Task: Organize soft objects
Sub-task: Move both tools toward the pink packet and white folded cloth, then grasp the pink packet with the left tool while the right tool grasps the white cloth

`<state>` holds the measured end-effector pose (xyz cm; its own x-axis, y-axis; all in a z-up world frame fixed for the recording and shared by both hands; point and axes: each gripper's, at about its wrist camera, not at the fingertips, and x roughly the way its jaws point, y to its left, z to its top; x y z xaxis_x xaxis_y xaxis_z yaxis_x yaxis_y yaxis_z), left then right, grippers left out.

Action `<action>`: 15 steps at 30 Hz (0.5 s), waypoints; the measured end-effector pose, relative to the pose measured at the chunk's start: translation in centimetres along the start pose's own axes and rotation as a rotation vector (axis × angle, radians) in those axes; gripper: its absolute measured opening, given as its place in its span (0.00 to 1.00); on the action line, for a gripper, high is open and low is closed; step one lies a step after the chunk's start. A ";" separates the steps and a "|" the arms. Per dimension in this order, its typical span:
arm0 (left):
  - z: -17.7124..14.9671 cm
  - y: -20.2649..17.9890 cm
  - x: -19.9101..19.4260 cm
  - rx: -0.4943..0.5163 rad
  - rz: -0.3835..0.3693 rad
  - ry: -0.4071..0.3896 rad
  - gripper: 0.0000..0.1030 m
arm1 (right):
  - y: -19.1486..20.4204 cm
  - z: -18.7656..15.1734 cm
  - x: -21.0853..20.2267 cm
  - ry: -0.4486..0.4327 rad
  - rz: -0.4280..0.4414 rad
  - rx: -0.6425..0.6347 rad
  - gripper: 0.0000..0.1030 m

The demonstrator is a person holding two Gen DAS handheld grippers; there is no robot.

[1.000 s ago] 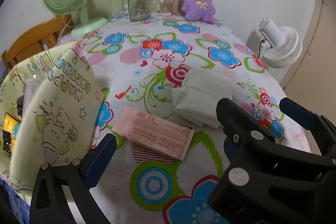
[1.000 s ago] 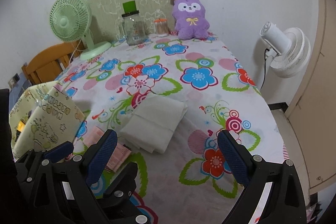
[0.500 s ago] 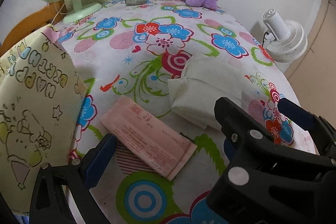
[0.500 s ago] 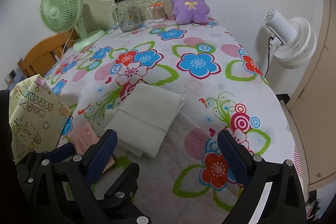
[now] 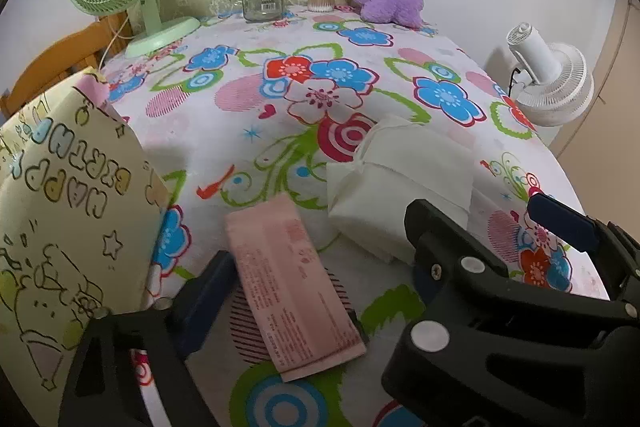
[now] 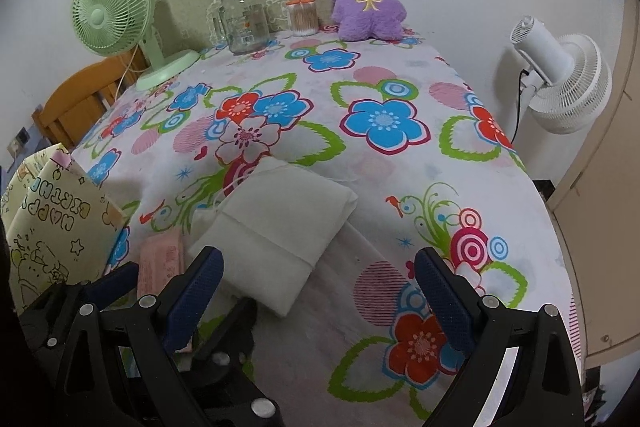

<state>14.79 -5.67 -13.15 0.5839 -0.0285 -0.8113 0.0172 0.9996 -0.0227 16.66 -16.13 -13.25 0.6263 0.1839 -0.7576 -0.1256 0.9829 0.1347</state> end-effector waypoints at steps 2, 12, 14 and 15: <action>0.0 0.1 0.0 0.004 0.008 -0.006 0.80 | 0.2 0.1 0.1 0.002 0.004 -0.003 0.95; 0.1 1.2 -0.2 -0.008 0.012 -0.019 0.54 | 1.6 0.5 0.6 0.001 0.014 -0.030 0.95; 0.1 1.6 -0.3 -0.016 0.017 -0.019 0.48 | 2.0 0.6 0.7 0.001 0.017 -0.035 0.95; 0.1 1.7 -0.3 -0.020 0.018 -0.020 0.45 | 2.1 0.7 0.8 0.001 0.019 -0.036 0.95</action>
<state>14.67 -3.97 -12.87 0.5999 -0.0106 -0.8000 -0.0095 0.9997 -0.0203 17.40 -13.88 -13.14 0.6227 0.2027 -0.7558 -0.1655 0.9781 0.1259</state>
